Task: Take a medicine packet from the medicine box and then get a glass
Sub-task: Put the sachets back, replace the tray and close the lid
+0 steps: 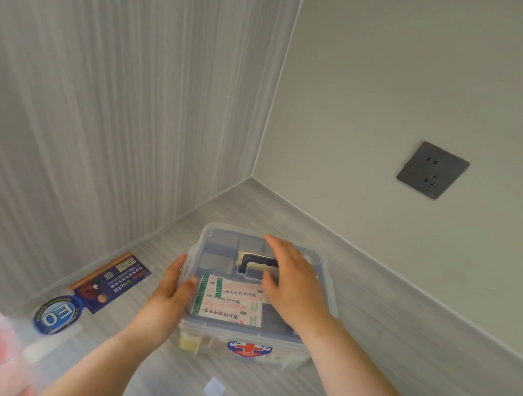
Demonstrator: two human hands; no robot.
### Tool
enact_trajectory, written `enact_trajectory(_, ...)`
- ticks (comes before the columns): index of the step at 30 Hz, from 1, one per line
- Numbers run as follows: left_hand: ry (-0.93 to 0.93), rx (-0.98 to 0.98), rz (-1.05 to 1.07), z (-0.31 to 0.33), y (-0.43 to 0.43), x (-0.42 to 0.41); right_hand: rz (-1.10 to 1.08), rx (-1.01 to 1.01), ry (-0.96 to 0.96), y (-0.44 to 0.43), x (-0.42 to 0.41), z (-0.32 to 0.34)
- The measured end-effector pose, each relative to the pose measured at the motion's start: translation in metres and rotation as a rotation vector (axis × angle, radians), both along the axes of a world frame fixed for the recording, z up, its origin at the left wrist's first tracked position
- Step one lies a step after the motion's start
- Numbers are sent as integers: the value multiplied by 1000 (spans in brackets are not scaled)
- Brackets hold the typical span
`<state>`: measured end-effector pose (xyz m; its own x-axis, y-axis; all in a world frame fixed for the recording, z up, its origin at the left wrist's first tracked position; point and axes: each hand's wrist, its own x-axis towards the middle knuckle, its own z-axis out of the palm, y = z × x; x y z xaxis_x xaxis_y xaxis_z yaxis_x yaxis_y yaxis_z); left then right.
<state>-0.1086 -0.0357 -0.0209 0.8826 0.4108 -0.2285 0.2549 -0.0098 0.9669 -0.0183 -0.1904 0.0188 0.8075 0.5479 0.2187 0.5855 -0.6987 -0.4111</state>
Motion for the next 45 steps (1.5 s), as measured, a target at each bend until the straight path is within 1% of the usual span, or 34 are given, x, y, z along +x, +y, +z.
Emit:
enact_trajectory(2,-11,-5,1,1,0,-1,10,91,-80,-7,-5,-4)
enact_trajectory(3,-15,-3,5,1,-1,0,32,82,-96,-11,-7,-5)
enact_trajectory(6,-12,-4,13,-1,0,0,104,-106,-40,-16,-8,-11)
enact_trajectory(8,-12,-3,17,-2,0,1,93,-224,-24,-15,-2,-13)
enact_trajectory(10,-14,-3,14,-3,-1,1,78,-300,7,-10,2,-13)
enact_trajectory(13,-7,-3,13,-4,1,1,74,-370,54,-6,4,-17)
enact_trajectory(18,2,-18,21,-1,0,0,51,-384,75,-5,6,-20)
enact_trajectory(20,20,-68,16,1,3,-1,47,-372,97,-4,5,-19)
enact_trajectory(24,118,-223,16,0,16,-4,51,-330,130,-6,2,-15)
enact_trajectory(27,186,-394,-87,0,24,-5,119,-315,115,-3,-4,-15)
enact_trajectory(29,194,-441,-111,1,27,-5,138,-330,120,0,-6,-15)
enact_trajectory(31,150,-398,-65,2,27,-4,136,-349,111,2,-5,-16)
enact_trajectory(34,72,-236,60,8,20,-1,123,-353,104,1,-6,-19)
enact_trajectory(36,35,-169,100,9,14,-1,115,-349,106,1,-8,-20)
enact_trajectory(38,5,-151,117,10,9,-1,112,-346,106,1,-7,-21)
enact_trajectory(42,-39,-196,184,13,-5,3,113,-356,106,2,-8,-21)
enact_trajectory(45,-66,-159,230,13,-12,6,114,-360,104,3,-8,-21)
